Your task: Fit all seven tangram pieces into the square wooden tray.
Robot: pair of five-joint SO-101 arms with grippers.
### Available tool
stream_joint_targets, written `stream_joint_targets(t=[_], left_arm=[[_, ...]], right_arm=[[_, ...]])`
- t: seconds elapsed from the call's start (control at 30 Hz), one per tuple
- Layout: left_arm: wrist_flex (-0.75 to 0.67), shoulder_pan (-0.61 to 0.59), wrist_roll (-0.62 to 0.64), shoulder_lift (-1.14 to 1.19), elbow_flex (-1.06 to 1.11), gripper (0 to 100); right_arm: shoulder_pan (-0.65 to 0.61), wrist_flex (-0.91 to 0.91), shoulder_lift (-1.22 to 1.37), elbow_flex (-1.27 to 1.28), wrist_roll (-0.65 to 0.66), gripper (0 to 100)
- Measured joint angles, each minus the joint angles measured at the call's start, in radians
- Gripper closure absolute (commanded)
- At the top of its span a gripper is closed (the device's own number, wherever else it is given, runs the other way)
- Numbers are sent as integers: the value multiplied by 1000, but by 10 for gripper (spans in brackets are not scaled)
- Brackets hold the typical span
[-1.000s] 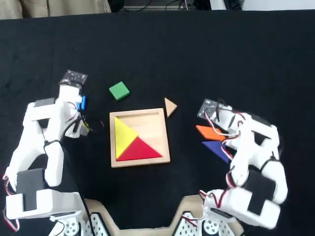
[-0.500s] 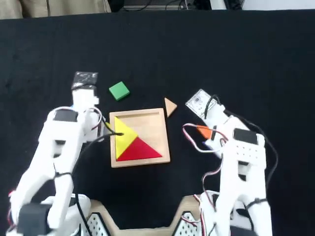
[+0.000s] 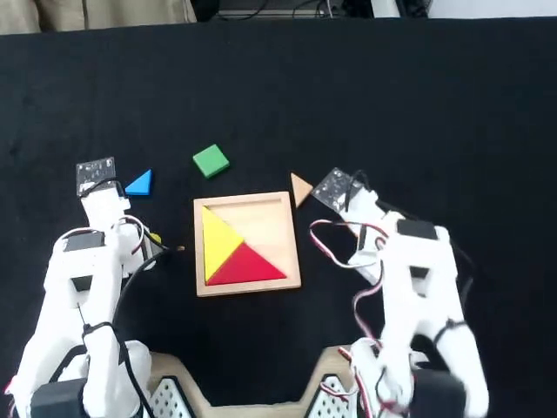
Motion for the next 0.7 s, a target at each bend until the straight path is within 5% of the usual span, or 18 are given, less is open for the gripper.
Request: stream_joint_targets(t=[0.33,0.7], left_arm=[[0,0,0,0,0,766],[0,0,0,0,0,766]], right_arm=[[0,-23,163,-133,21,821],[25,-94,258,-150,324,821]])
